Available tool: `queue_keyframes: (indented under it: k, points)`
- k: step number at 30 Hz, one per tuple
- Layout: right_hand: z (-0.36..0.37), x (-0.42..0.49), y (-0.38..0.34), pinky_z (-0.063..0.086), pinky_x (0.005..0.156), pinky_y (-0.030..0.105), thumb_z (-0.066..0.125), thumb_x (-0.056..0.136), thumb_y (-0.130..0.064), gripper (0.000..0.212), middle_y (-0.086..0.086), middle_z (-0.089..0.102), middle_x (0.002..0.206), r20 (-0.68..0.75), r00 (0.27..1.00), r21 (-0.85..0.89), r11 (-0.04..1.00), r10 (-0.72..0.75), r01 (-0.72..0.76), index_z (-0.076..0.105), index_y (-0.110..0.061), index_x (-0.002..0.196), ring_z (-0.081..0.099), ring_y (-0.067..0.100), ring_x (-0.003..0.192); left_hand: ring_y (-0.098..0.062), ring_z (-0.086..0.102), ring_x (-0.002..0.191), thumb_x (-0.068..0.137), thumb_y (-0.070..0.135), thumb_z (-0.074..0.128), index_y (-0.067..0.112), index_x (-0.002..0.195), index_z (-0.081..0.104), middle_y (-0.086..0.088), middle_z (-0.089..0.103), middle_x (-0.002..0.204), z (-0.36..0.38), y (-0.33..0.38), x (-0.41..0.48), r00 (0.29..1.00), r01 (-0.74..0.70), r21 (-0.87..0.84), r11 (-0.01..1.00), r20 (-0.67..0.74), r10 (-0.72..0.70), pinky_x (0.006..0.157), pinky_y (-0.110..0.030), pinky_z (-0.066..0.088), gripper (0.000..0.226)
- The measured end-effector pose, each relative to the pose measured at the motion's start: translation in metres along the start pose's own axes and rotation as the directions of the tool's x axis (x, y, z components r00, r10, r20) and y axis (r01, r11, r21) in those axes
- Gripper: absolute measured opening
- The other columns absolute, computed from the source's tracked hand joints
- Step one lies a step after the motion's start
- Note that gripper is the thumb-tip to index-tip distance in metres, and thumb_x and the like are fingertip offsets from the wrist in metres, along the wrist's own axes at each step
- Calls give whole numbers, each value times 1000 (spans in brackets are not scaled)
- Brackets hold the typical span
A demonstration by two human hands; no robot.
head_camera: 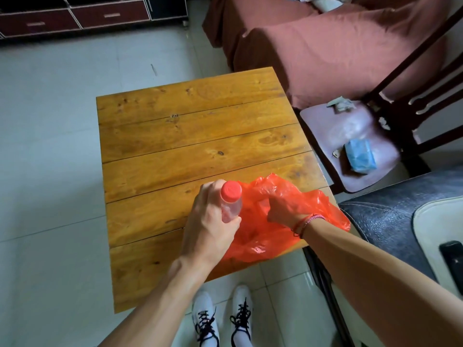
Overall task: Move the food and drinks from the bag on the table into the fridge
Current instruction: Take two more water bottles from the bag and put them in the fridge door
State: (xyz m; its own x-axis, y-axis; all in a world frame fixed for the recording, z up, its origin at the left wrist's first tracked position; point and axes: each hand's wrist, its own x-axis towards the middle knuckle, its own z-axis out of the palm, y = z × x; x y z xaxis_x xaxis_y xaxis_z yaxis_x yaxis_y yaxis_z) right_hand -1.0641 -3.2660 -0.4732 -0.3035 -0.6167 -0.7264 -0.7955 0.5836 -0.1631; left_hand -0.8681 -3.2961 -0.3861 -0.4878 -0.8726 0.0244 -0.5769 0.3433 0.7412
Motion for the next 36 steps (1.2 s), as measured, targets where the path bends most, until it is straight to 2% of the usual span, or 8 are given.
queue_keyframes:
  k: [3,7,11,15,18,23,28,36]
  points:
    - [-9,-9,2,43,65,21,68,89,-1,53,13,61,129,-50,999,19,1000,-21,22,50,-5,139,60,25,112,-20,56,107,63,5,87,7,126,53,-6,57,119,-2,3,-4,1000,-13,24,1000,12,13,88,-12,38,72]
    - [-24,-12,3,47,78,24,87,70,-13,69,6,61,114,-105,993,-21,998,-60,58,56,-12,131,61,24,110,-18,55,107,62,5,88,8,126,53,-6,56,120,-5,4,-5,1000,-21,11,1000,8,21,88,-1,33,73]
    - [-42,-12,-1,54,73,27,88,65,-30,56,1,67,108,-105,994,-74,997,-25,17,69,-18,116,66,20,101,-19,55,105,62,5,87,9,125,52,-5,55,118,-11,4,-6,999,-44,21,999,22,44,87,-14,41,73]
    - [-52,-5,-1,47,65,21,93,41,-41,90,-4,54,105,-101,994,-42,998,-48,44,58,-19,119,58,16,97,-21,57,103,61,7,86,11,125,50,-4,56,117,-16,4,-6,997,-69,51,996,48,66,82,-19,42,73]
    - [-46,-7,-5,49,75,23,92,51,-38,81,-2,61,115,-31,996,-65,995,-82,80,58,-27,124,58,17,99,-20,55,103,62,10,84,15,124,45,-3,55,116,-16,0,-8,990,-109,74,991,100,101,82,-20,44,74]
    - [-29,-5,-4,44,63,23,87,38,-44,82,-11,61,101,-153,953,-182,955,-262,234,64,-33,115,58,16,96,-20,53,106,64,13,79,19,125,44,0,51,116,-9,-9,-20,981,-79,37,996,182,71,88,-34,49,70]
    - [-31,-15,-6,50,60,22,88,50,-34,51,-18,50,78,-270,929,-15,966,-252,258,47,-40,79,54,7,79,-19,52,98,69,19,70,25,119,43,5,60,108,-2,-13,-30,951,-93,23,995,298,82,83,-40,50,57]
    - [-49,-21,-17,35,61,13,88,53,-31,50,-20,50,79,-250,919,-13,950,-305,312,54,-38,89,46,-3,71,-21,56,92,76,21,65,28,106,40,7,58,99,10,-3,-28,828,-95,-41,995,552,101,79,-34,45,40]
